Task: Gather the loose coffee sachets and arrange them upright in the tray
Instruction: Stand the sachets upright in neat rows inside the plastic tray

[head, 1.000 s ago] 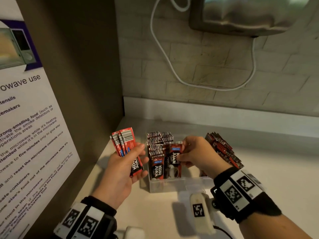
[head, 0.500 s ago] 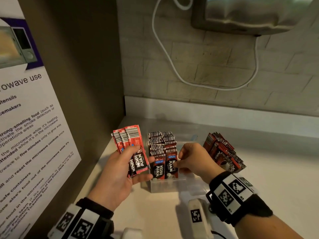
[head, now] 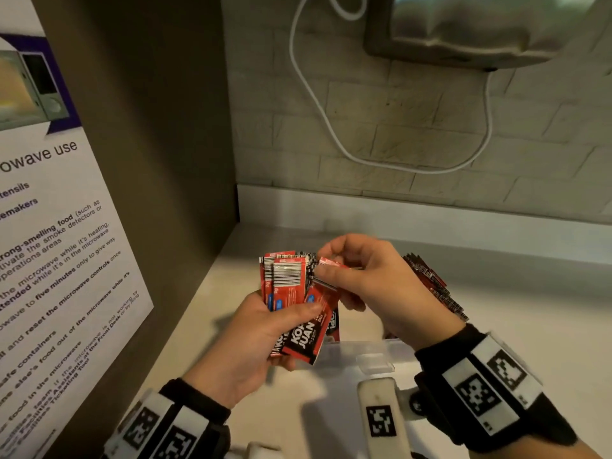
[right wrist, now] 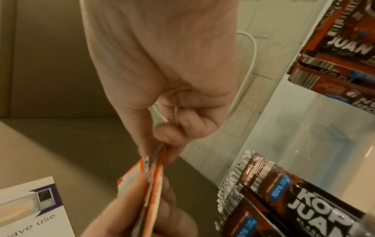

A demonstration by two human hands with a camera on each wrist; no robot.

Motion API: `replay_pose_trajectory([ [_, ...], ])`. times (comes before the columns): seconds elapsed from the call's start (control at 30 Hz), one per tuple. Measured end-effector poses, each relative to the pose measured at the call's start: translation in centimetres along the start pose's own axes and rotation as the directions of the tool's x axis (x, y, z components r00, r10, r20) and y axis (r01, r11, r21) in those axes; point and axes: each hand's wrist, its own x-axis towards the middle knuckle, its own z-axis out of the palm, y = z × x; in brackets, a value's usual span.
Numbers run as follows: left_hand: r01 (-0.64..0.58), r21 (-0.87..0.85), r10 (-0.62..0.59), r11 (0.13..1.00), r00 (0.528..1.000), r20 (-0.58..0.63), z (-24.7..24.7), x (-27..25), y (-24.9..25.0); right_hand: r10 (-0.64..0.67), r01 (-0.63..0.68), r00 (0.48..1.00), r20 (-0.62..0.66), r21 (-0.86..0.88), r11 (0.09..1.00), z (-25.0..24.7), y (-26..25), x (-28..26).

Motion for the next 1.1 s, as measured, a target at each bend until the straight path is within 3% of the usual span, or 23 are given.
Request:
replay_pose_trajectory([
  [0.1,0.024,-0.030,-0.025,0.999,0.999,-0.038,0.1,0.2,-0.4,0.000,-0.001,0.998,-0.060,-0.017,1.000,-0.3,0.2,0.3],
  [0.23,0.037,-0.107,-0.056,0.994,0.981,-0.187,-0.4,0.9,-0.1,-0.190,0.216,0.960,-0.206,0.110,0.970,-1.4,0.1,0.0],
  [0.37,-0.057,-0.310,-0.031,0.949,0.962,-0.272,-0.9,1.3,1.3,-0.306,0.318,0.947,-0.095,0.165,0.934,-1.6,0.8,-1.0],
  [0.57,-0.215,-0.266,0.114,0.940,0.930,-0.350,-0.9,2.1,1.7,-0.218,0.225,0.967,0.135,-0.037,0.974,-0.4,3.0,-2.5],
  [0.7,-0.236,-0.144,0.190,0.961,0.941,-0.279,-0.7,2.0,1.2,-0.120,0.118,0.992,-0.049,-0.058,0.991,-0.5,2.2,-2.0],
  [0.8,-0.218,-0.107,0.189,0.970,0.954,-0.233,0.2,1.9,0.9,-0.110,0.104,0.993,-0.050,-0.103,0.989,0.2,1.3,-1.1],
  [0.87,-0.196,-0.130,0.160,0.972,0.955,-0.249,0.6,1.9,0.9,-0.112,0.097,0.988,-0.102,-0.140,0.985,0.0,1.3,-0.5],
  [1.0,-0.132,-0.209,0.057,0.969,0.942,-0.331,-0.2,1.7,1.6,-0.049,0.022,0.943,-0.328,-0.084,0.996,-2.1,2.4,0.5],
  [1.1,-0.098,-0.246,-0.004,0.964,0.924,-0.383,-1.1,1.5,1.5,0.099,-0.155,0.952,-0.290,-0.176,0.972,-2.9,3.9,0.7],
])
